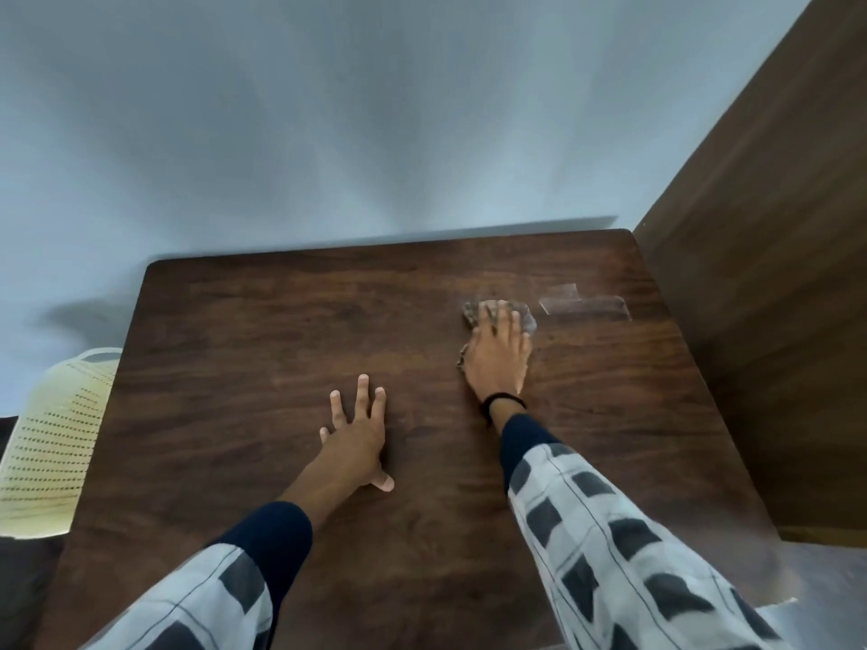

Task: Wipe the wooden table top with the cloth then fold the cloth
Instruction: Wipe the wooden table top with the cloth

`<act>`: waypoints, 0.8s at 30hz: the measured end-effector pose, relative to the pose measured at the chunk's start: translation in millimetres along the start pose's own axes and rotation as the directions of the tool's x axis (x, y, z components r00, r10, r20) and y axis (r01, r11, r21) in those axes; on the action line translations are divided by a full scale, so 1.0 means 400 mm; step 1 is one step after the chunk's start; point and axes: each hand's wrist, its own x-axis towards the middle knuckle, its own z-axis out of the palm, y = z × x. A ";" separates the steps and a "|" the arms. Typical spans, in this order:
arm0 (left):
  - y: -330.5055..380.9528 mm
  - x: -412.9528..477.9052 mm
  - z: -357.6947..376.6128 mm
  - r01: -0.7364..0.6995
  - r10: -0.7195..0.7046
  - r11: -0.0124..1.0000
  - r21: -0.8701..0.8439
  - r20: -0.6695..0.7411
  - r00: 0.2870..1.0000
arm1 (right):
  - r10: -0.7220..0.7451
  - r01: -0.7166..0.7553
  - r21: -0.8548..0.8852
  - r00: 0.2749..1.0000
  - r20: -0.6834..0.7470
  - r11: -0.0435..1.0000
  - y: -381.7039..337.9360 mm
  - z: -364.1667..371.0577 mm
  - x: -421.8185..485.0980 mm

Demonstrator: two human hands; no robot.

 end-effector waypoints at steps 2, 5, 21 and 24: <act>0.006 0.004 0.002 0.008 -0.008 1.000 -0.006 -0.002 1.000 | 0.089 -0.088 0.027 0.995 -0.049 0.996 0.013 0.000 -0.017; 0.013 0.017 -0.002 0.021 -0.021 1.000 0.002 0.007 1.000 | -0.023 0.022 -0.014 0.999 -0.041 1.000 -0.030 0.045 -0.096; 0.002 0.022 -0.008 0.012 -0.012 1.000 0.021 -0.013 1.000 | -0.286 0.285 0.027 0.957 0.051 0.958 -0.117 0.032 0.087; 0.001 0.015 0.006 -0.013 0.014 1.000 0.021 -0.056 0.998 | -0.112 0.111 0.034 0.992 0.060 0.993 -0.083 -0.001 0.187</act>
